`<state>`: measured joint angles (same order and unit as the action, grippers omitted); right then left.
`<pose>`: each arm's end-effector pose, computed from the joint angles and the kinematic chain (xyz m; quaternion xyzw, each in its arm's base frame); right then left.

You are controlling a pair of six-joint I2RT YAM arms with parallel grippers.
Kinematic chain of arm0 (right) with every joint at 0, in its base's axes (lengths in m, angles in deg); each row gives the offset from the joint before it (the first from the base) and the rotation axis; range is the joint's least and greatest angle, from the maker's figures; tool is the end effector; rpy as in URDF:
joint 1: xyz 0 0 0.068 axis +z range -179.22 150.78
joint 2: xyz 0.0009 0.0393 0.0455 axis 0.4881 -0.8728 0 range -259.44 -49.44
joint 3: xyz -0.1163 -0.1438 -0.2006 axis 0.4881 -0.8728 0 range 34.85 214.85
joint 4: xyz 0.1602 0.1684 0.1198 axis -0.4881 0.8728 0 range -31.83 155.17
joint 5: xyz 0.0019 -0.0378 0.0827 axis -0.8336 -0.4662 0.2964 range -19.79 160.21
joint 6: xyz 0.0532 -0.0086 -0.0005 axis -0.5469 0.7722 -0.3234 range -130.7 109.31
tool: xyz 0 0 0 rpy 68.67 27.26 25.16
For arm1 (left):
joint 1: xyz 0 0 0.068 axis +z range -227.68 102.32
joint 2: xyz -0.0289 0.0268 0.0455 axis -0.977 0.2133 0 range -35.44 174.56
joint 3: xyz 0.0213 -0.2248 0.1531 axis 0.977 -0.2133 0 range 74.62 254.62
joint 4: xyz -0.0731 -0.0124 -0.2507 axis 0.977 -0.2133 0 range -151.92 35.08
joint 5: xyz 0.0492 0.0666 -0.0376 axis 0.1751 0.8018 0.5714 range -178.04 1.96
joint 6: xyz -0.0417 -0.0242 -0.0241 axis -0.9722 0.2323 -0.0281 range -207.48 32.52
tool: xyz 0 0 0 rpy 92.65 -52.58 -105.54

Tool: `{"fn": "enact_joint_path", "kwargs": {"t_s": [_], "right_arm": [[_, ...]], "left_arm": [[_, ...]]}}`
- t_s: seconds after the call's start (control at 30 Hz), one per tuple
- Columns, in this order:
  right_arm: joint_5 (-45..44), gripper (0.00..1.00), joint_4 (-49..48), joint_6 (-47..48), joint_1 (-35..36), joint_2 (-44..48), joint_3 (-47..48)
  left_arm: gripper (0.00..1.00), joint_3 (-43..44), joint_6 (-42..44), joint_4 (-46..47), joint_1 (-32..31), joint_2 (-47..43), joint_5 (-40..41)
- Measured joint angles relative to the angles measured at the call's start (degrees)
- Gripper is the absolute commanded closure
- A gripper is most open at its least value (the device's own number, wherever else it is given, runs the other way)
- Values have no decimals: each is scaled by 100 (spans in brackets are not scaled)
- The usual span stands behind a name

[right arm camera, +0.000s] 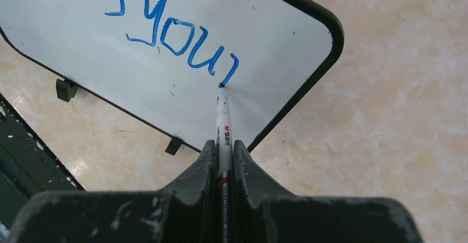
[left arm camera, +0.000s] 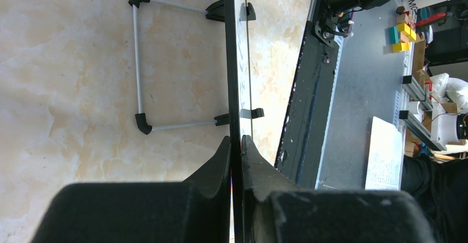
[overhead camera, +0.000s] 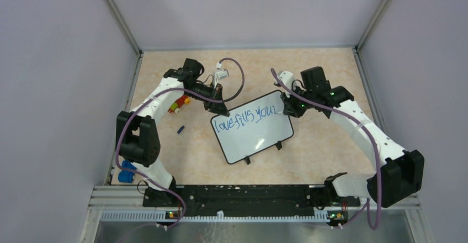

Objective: Write a sentence on the whiteboard

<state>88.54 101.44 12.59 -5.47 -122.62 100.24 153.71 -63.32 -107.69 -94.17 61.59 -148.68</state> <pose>0.2356 0.1158 0.3087 -0.4201 0.8323 0.1515 0.3285 0.3117 -0.1245 0.2707 0.3748 0.7687 -0.4870 0.1774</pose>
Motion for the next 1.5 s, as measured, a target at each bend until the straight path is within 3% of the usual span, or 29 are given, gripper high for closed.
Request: {"fn": "enact_joint_path", "kwargs": {"t_s": [0.8, 1.23, 1.5], "right_arm": [[190, 100, 72, 90, -262, -127, 533], [1110, 100, 391, 107, -50, -20, 789], [1266, 100, 114, -227, 619, 9, 518]], "left_arm": [[100, 0, 0, -4, 0, 0, -22], [81, 0, 4, -2, 0, 0, -44], [68, 0, 94, -39, -50, 0, -42]]}}
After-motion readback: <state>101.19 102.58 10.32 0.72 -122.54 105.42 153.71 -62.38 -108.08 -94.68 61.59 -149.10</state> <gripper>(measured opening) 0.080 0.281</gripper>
